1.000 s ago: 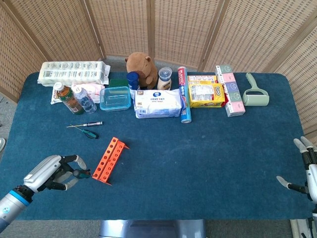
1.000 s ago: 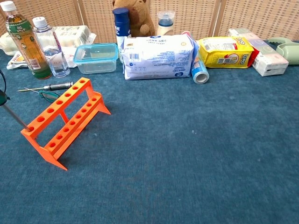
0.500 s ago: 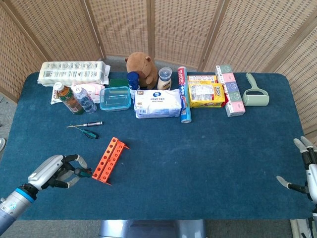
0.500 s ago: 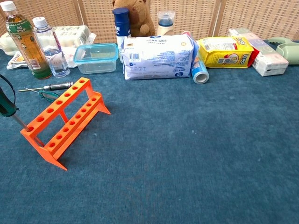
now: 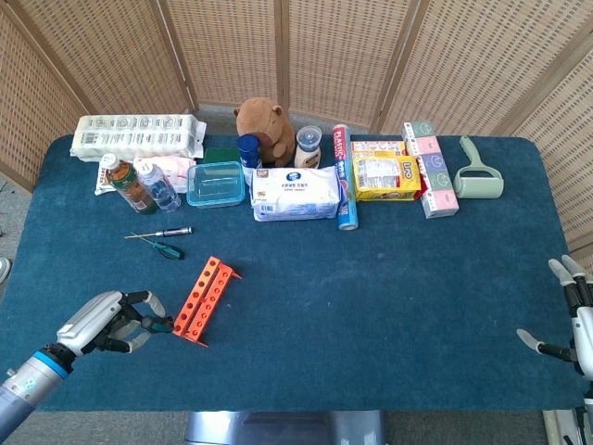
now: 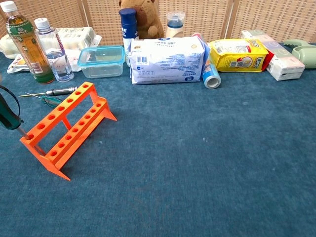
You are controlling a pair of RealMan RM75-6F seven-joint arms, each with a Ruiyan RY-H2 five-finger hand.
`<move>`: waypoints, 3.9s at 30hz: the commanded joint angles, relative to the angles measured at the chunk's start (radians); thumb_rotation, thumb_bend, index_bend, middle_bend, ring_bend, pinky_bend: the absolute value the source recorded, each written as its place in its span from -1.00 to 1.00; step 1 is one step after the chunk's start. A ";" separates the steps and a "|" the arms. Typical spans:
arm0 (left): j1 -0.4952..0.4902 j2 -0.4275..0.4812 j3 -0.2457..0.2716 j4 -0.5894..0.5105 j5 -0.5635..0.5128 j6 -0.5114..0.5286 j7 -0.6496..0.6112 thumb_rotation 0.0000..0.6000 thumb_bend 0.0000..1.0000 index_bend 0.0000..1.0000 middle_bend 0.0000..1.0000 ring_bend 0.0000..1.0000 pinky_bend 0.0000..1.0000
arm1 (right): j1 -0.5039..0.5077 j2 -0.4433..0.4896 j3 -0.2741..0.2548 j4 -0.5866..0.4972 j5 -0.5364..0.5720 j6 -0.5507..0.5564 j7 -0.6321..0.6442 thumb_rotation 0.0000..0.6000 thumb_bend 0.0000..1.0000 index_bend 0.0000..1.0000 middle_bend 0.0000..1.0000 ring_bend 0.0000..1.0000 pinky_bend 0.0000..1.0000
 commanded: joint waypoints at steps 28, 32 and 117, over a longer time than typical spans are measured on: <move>0.052 0.020 0.006 0.029 0.108 0.183 -0.085 1.00 -0.57 -0.98 0.83 0.75 0.82 | 0.000 0.002 0.001 0.000 0.001 0.000 0.004 1.00 -0.83 -0.93 -0.99 -1.00 -1.00; 0.096 0.035 0.010 0.056 0.134 0.276 -0.071 1.00 -0.68 -1.00 0.16 0.23 0.61 | -0.001 0.001 0.001 -0.001 0.000 0.002 0.002 1.00 -0.84 -0.93 -0.99 -1.00 -1.00; 0.197 -0.306 -0.056 0.023 0.104 0.354 0.782 1.00 -0.83 -1.00 -1.00 -1.00 -0.69 | -0.008 0.012 0.002 -0.006 -0.005 0.015 0.021 1.00 -0.84 -0.93 -0.99 -1.00 -1.00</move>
